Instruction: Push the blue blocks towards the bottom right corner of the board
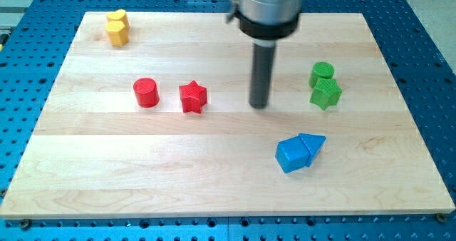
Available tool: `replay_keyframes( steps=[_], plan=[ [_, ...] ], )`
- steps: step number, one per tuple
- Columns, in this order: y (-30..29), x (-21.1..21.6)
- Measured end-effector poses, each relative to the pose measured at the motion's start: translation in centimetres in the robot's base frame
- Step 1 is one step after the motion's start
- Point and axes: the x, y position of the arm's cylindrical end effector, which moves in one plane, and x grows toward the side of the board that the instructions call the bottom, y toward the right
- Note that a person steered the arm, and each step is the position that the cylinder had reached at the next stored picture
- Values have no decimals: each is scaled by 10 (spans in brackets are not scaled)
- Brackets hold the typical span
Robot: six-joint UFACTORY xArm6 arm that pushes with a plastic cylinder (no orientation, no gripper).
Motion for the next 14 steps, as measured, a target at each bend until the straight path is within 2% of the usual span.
replay_keyframes(
  steps=[1, 4, 6, 7, 8, 9, 12, 14],
  plan=[
    [30, 53],
    [92, 113],
    [84, 69],
    [31, 51],
    [-35, 78],
    [-43, 122],
    [20, 91],
    [49, 91]
  ],
)
